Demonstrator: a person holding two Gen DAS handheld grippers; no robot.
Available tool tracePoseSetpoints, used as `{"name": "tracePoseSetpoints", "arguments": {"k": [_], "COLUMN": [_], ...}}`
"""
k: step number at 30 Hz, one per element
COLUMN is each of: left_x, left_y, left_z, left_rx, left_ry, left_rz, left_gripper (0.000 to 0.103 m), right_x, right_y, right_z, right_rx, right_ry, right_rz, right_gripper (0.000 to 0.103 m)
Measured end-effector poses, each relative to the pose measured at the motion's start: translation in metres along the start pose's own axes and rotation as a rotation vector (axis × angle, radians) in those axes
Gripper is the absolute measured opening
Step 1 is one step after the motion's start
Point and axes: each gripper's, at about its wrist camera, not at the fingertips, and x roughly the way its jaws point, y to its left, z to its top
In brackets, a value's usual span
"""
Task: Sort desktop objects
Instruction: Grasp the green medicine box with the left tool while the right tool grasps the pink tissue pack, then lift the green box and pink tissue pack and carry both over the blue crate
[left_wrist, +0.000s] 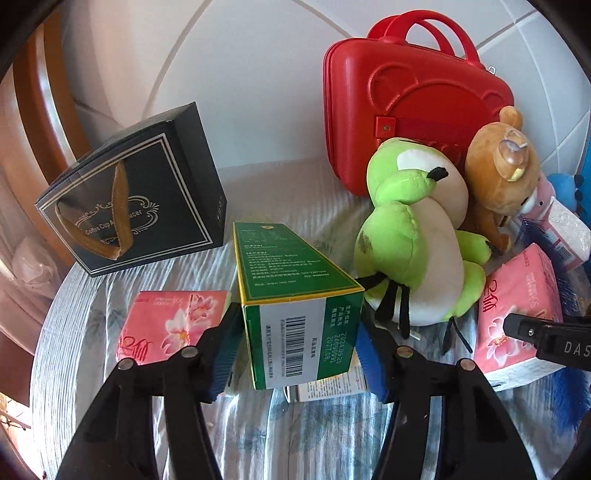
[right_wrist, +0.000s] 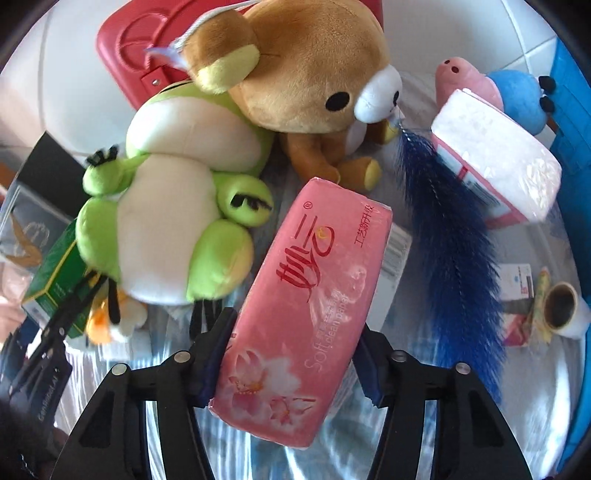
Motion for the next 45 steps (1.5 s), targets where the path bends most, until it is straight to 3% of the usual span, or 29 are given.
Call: {"name": "tracePoseSetpoints", "arguments": {"k": [15, 29, 45], "left_x": [-0.1, -0.175, -0.265], "left_y": [0.005, 0.009, -0.001], "left_z": [-0.033, -0.055, -0.05], "left_rx": [0.025, -0.005, 0.014], "left_ry": [-0.053, -0.069, -0.164], "left_rz": [-0.016, -0.043, -0.067], "left_gripper": [0.056, 0.054, 0.054], "right_x": [-0.08, -0.132, -0.214], "right_y": [-0.009, -0.013, -0.027], "right_z": [-0.081, -0.112, -0.14], "right_rx": [-0.113, -0.213, -0.268], "right_ry": [0.02, -0.016, -0.08], "right_rz": [0.063, 0.075, 0.137], "right_gripper": [0.058, 0.057, 0.057]}}
